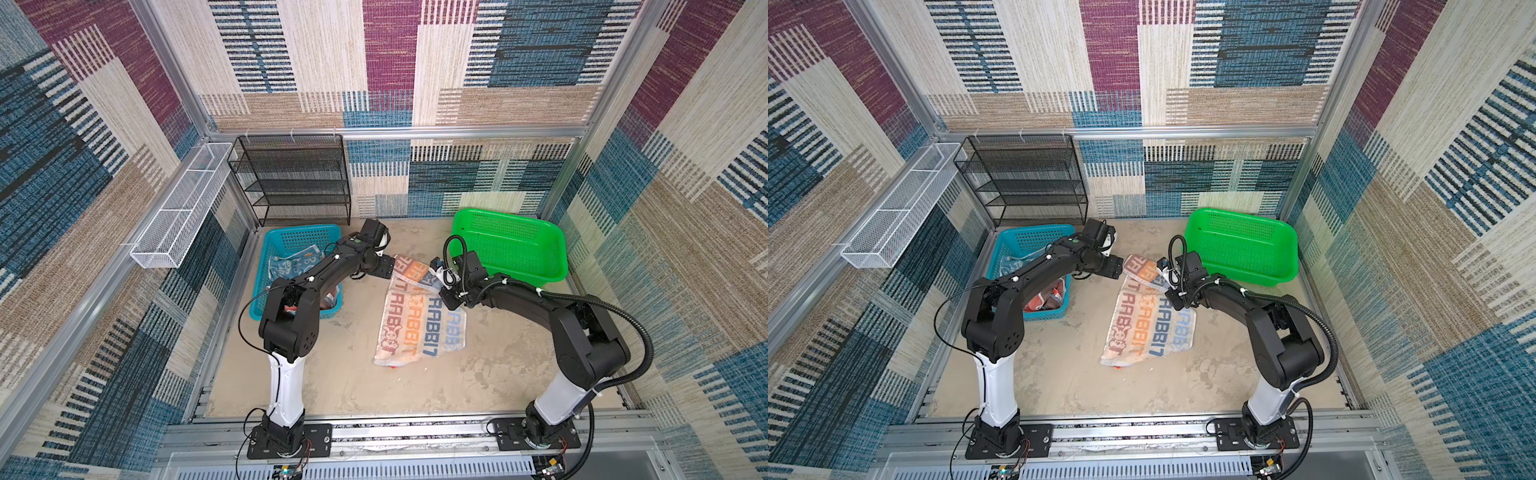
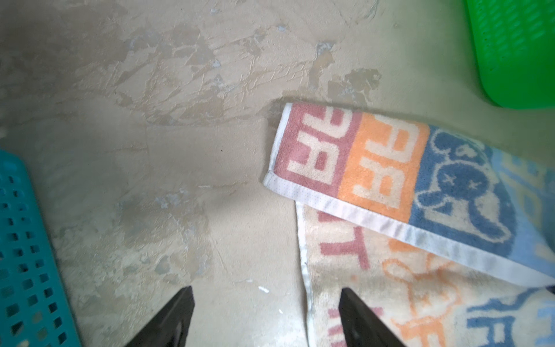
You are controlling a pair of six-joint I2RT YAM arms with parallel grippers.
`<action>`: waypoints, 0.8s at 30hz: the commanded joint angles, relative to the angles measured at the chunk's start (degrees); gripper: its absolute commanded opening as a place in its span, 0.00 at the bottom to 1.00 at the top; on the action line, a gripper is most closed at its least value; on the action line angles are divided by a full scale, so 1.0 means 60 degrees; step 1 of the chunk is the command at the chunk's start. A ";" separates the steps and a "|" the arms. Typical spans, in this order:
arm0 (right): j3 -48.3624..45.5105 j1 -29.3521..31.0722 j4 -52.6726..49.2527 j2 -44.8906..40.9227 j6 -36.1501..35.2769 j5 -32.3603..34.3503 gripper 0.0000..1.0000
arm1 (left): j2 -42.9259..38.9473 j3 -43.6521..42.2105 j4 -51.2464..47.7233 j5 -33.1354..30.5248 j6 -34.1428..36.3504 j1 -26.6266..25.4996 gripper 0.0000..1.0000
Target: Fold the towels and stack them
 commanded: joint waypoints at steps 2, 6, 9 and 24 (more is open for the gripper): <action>-0.0271 -0.0003 0.0052 -0.0109 0.0274 -0.0441 0.08 | 0.0466 0.0515 -0.0202 0.0008 0.0025 0.0008 0.80; -0.0502 0.0004 0.0233 -0.0019 0.0493 -0.0439 0.08 | 0.1034 0.1026 -0.0258 0.0037 -0.0155 -0.0016 0.79; -0.0606 0.0019 0.0391 0.0049 0.0609 -0.0475 0.08 | 0.1467 0.1427 -0.0350 0.0028 -0.0350 -0.0063 0.77; -0.0703 0.0012 0.0748 0.0003 0.0690 -0.0596 0.08 | 0.3152 0.2816 -0.0593 -0.0980 -0.1097 -0.0681 0.53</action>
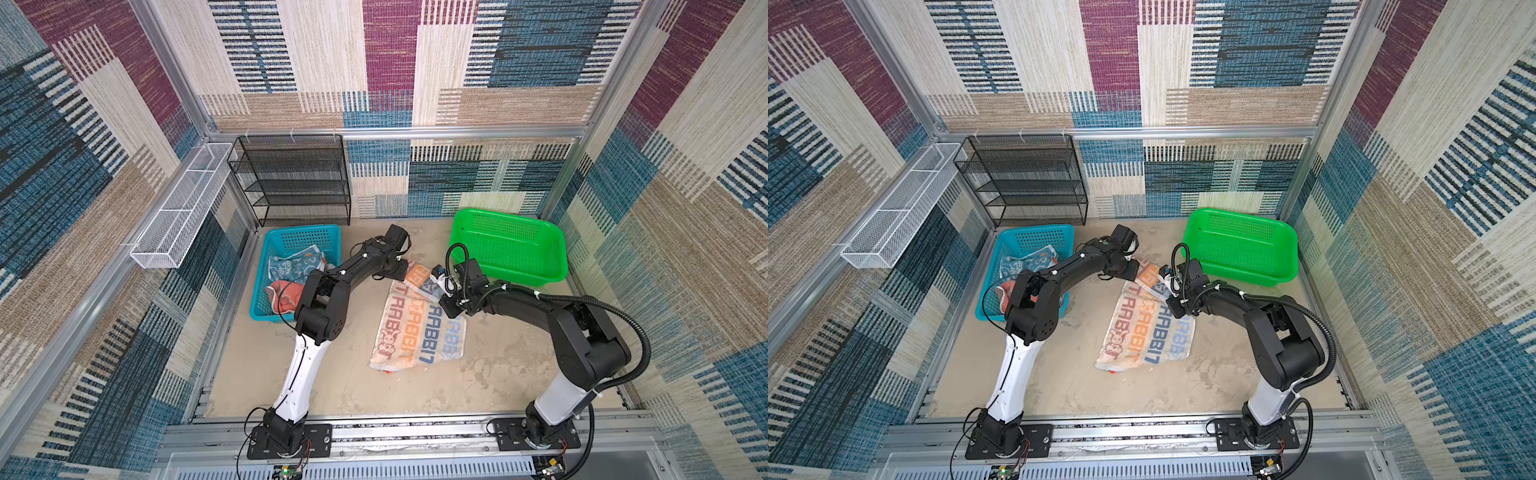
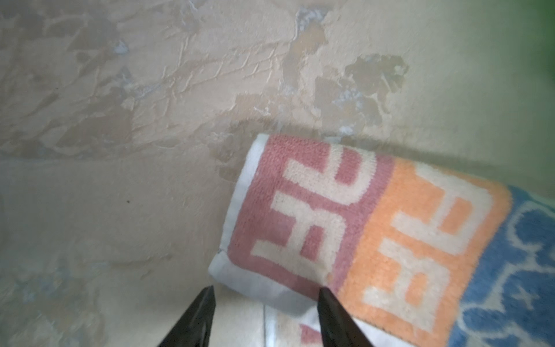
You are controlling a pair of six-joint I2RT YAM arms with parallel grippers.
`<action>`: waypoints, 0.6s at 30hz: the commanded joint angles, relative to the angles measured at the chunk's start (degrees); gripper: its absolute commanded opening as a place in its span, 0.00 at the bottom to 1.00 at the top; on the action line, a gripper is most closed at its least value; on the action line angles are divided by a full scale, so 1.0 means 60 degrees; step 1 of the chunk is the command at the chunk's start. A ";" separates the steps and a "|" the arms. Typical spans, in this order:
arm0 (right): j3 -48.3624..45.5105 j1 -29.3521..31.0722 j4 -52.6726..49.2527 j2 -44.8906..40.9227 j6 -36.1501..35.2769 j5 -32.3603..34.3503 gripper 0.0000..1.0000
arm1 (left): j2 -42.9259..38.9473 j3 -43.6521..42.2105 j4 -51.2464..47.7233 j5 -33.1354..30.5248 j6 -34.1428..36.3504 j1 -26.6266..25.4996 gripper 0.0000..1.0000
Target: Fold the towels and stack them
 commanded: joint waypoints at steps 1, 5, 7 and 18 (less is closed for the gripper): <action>-0.0050 0.0012 0.0318 -0.0051 0.0081 -0.0177 0.08 | 0.0212 0.0203 -0.0244 -0.0601 -0.0378 0.0019 0.51; -0.0140 0.0008 0.0380 -0.0110 0.0070 -0.0200 0.08 | 0.0308 0.0221 -0.0263 -0.0870 -0.0466 0.0021 0.45; -0.0185 0.0008 0.0413 -0.0138 0.0061 -0.0202 0.08 | 0.0287 0.0233 -0.0262 -0.0926 -0.0496 0.0023 0.45; -0.0360 0.0010 0.0519 -0.0182 0.0057 -0.0236 0.08 | 0.0020 0.0360 -0.0181 -0.1149 -0.0642 0.0061 0.58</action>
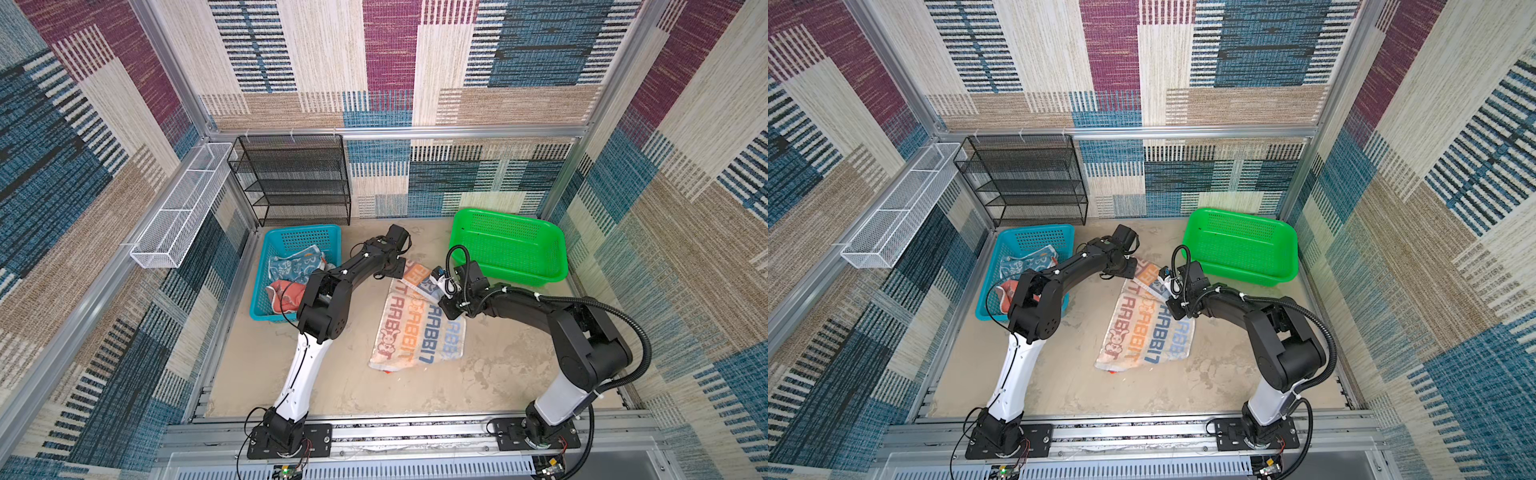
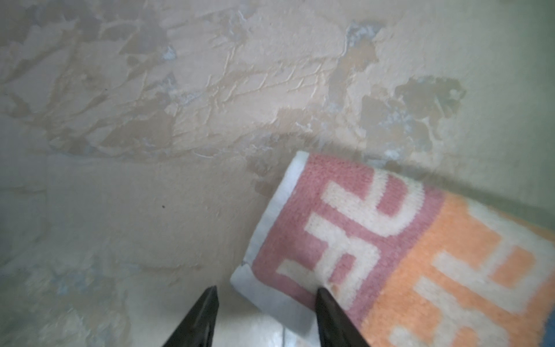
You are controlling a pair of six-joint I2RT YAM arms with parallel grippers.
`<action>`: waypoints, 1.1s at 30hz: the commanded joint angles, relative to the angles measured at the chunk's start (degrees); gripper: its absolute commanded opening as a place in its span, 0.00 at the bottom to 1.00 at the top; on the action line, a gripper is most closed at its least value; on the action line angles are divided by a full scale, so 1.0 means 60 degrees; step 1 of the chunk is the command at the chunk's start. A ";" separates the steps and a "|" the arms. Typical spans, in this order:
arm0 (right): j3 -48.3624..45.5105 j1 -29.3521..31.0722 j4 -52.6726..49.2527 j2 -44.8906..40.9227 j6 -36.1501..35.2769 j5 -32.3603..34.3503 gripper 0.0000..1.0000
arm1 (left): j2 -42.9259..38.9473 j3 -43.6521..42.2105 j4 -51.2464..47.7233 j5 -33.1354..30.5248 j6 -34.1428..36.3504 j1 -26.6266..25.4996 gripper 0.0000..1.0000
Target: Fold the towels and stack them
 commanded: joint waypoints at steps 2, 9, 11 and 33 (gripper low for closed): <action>-0.0043 0.0008 0.0147 -0.0103 0.0070 -0.0132 0.08 | -0.0051 0.0167 -0.0092 -0.0118 -0.0179 0.0066 0.60; -0.0031 0.0016 0.0148 -0.0111 0.0077 -0.0165 0.08 | 0.0322 0.0311 -0.0087 0.0478 -0.0347 0.0177 0.53; 0.0008 0.0012 0.0133 -0.0103 0.0097 -0.0186 0.08 | 0.0337 0.0186 -0.0088 0.0641 -0.0457 0.0179 0.49; 0.0390 0.0008 0.0265 0.0175 0.0143 -0.0306 0.12 | -0.0500 -0.1084 -0.0104 0.0585 -0.0629 0.0137 0.00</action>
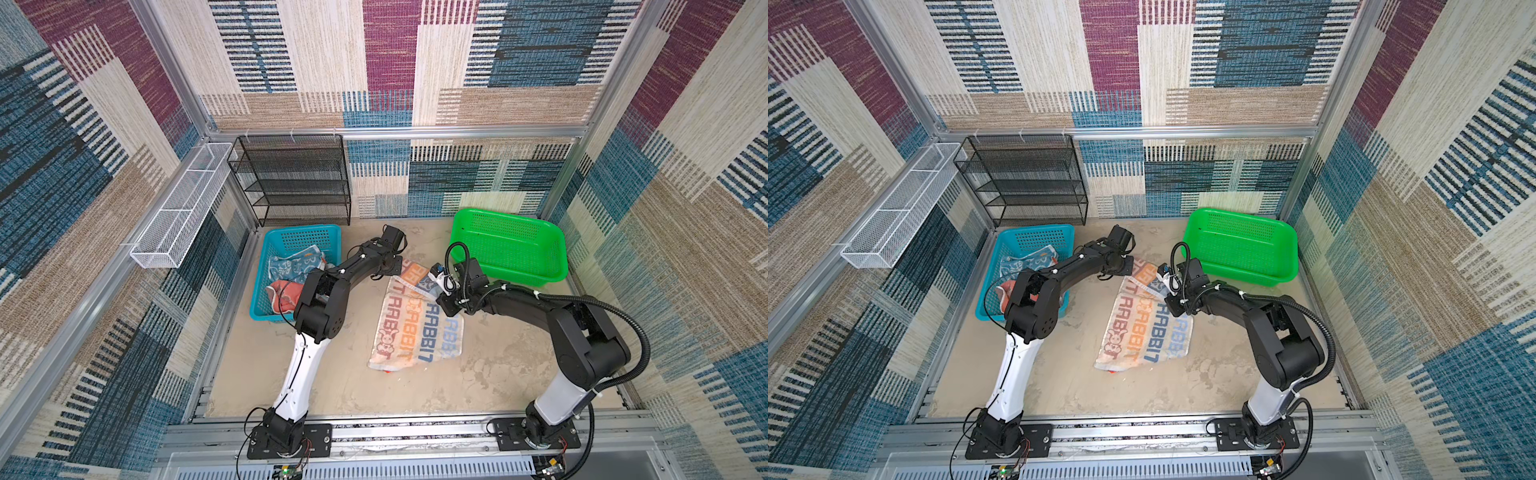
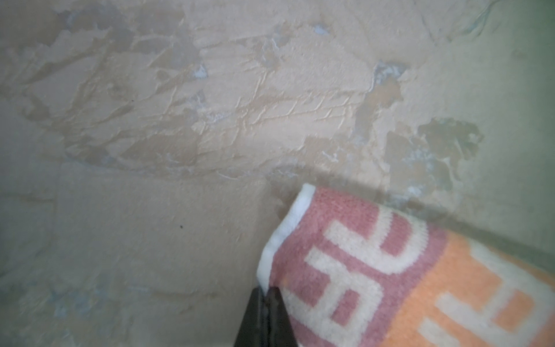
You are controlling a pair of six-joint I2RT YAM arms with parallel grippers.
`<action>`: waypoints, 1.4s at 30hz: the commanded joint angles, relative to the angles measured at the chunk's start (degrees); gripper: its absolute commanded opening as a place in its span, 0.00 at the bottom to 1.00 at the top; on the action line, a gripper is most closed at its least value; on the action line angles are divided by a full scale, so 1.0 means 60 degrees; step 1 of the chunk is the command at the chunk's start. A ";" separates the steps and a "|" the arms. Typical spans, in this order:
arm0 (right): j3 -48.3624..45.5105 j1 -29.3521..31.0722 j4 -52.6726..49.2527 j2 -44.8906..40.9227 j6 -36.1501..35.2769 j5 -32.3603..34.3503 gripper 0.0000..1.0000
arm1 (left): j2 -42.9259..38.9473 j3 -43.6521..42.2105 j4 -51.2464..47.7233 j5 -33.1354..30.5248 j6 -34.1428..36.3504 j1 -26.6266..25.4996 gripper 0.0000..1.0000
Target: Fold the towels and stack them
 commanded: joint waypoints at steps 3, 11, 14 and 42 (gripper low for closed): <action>0.0031 0.0008 0.0328 0.0029 0.0130 -0.0061 0.17 | -0.0980 -0.0465 -0.1135 0.0223 -0.0025 -0.0006 0.00; 0.0199 0.0009 0.0448 0.0205 0.0220 -0.0239 0.19 | -0.2578 -0.1273 -0.1120 0.0692 -0.0108 -0.0020 0.00; 0.0298 0.0009 0.0442 0.0161 0.0244 -0.0291 0.21 | -0.2835 -0.1533 -0.1117 0.0872 -0.0163 -0.0035 0.00; 0.0650 0.2220 0.4173 0.0885 0.3839 0.3620 0.87 | -0.4451 -0.2222 -0.1262 0.2142 -0.1265 -0.0196 0.00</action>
